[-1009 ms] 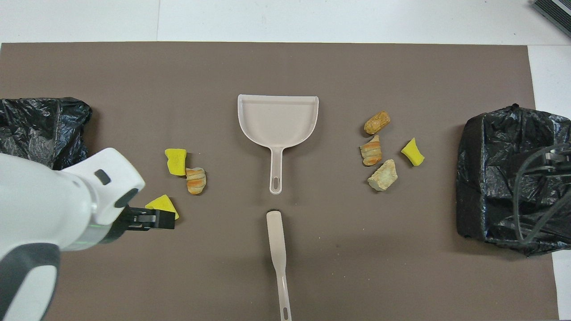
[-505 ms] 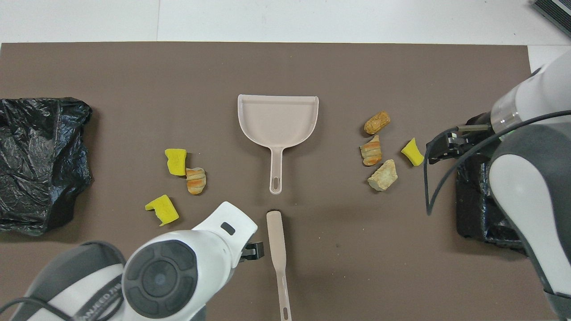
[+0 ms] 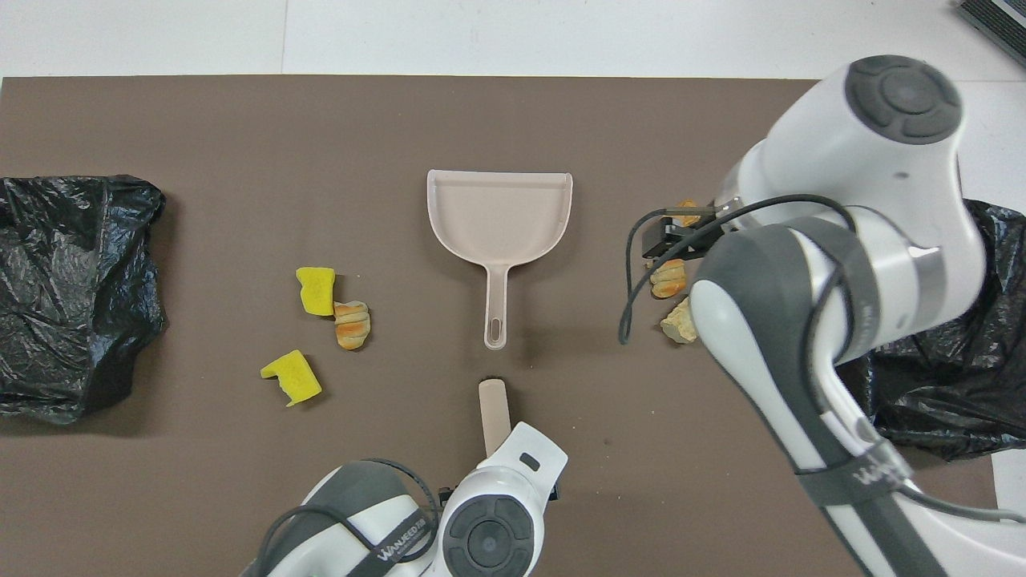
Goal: Sweep and dump trash in bin
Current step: 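Reach the left gripper to the brush while the right gripper reaches the dustpan, then grasp the dustpan handle with the right gripper and lift it, then place the dustpan near the debris while the left gripper grasps the brush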
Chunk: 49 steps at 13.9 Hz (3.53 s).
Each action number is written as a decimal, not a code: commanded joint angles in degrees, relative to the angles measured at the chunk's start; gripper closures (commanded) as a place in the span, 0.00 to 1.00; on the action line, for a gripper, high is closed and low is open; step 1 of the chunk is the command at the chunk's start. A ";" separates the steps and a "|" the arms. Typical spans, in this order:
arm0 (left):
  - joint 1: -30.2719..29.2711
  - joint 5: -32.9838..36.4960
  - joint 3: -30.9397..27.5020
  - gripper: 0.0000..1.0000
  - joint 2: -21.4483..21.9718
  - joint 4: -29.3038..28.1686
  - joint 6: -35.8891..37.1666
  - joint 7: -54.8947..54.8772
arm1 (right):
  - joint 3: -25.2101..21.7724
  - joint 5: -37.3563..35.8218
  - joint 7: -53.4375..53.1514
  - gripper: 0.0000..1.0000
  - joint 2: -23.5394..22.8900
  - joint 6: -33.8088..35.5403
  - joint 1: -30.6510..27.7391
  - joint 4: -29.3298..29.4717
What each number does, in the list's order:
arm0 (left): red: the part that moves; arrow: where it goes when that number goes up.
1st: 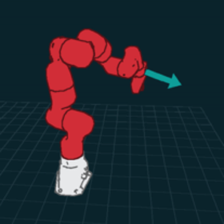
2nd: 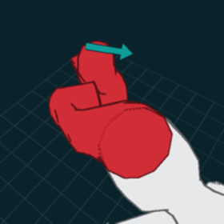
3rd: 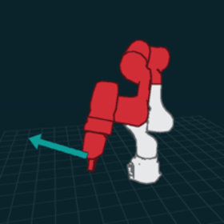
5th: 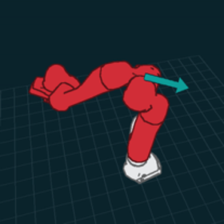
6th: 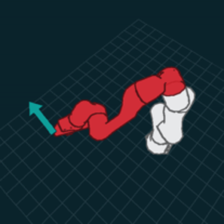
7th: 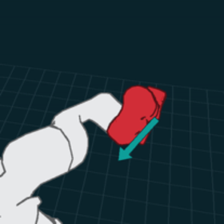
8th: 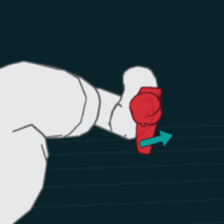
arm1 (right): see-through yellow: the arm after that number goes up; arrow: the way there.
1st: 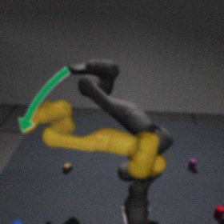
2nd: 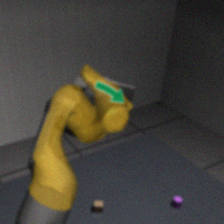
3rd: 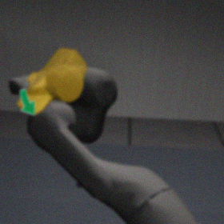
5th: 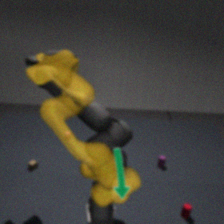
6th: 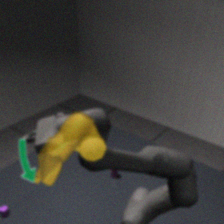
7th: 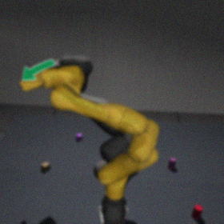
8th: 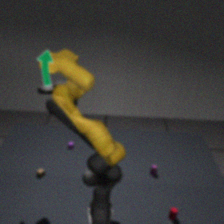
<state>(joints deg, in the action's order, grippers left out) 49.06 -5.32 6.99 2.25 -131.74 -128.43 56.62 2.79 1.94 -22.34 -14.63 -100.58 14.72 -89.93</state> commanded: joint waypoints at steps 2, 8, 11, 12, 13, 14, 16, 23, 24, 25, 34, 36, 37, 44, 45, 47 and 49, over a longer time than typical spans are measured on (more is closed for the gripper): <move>3.14 -0.40 -1.11 0.00 1.97 -2.99 -1.21 1.12 | -0.15 0.88 -6.82 0.00 -4.70 -5.14 3.72 1.52; 5.35 -2.85 -1.02 0.00 2.68 -5.45 -1.38 1.30 | -0.06 5.87 -15.72 0.00 -7.78 -13.65 8.30 1.52; 5.79 -2.95 -1.11 0.04 1.89 -5.45 -1.82 1.13 | -0.06 6.68 -16.77 0.00 -10.06 -17.02 11.63 1.25; 5.79 -2.95 -1.11 0.20 1.97 -5.37 -1.21 0.69 | -0.06 7.11 -18.69 0.00 -11.11 -19.37 13.04 1.25; 5.79 -3.03 -1.11 0.49 1.97 -5.19 -1.03 0.60 | -0.06 7.03 -19.93 0.00 -12.08 -22.09 14.18 0.99; 5.79 -2.95 -1.11 0.80 1.97 -5.19 -0.86 0.51 | -0.06 6.85 -19.94 0.00 -13.13 -22.73 14.80 0.99; 5.70 -2.95 -1.11 1.00 2.06 -4.84 0.37 0.07 | -0.06 5.89 -19.94 0.00 -14.20 -22.99 15.24 0.90; 5.53 -2.95 -1.11 1.00 3.11 -4.75 3.35 -2.21 | -0.06 5.62 -18.89 0.56 -13.32 -21.59 15.95 -2.26; 5.35 -2.95 -1.19 1.00 3.64 -4.58 4.93 -2.48 | -0.06 5.53 -18.80 0.70 -13.32 -21.50 15.95 -2.18; 5.17 -2.95 -1.19 1.00 4.34 -4.58 6.60 -3.44 | -0.06 5.36 -18.62 0.87 -13.41 -21.33 15.95 -2.00; -0.17 -3.03 -2.16 1.00 9.96 -4.49 19.35 -7.74 | 0.03 5.09 -1.06 1.00 -9.46 -19.76 12.53 -2.00; -4.47 -2.95 -2.25 1.00 12.33 -4.49 21.46 -8.80 | 0.03 5.09 3.50 1.00 -7.27 -15.81 10.60 -2.00; -7.45 -2.95 -2.25 1.00 13.65 -4.23 22.69 -9.33 | 0.03 5.09 6.57 1.00 -6.21 -13.27 9.98 -2.00; -32.32 -0.57 -2.25 1.00 16.74 -0.88 33.86 -12.93 | -0.15 3.95 30.48 1.00 -3.13 -1.04 7.95 -2.26; -34.71 -0.57 -2.25 1.00 16.91 -1.58 33.43 -14.07 | -0.24 3.95 32.51 1.00 -2.95 -0.59 7.95 -2.26; -38.66 -0.57 -2.34 1.00 18.22 -3.77 32.72 -19.67 | -0.24 3.87 35.41 1.00 -2.25 -0.41 7.87 -3.75; -40.35 -0.57 -2.25 1.00 20.33 -7.81 31.76 -23.21 | -0.41 2.38 46.62 1.00 -1.55 -0.23 7.34 -5.15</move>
<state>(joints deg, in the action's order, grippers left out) 10.09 -6.34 3.93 19.14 -135.24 -95.68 35.77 2.23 6.13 16.21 -18.98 -101.08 23.01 -91.83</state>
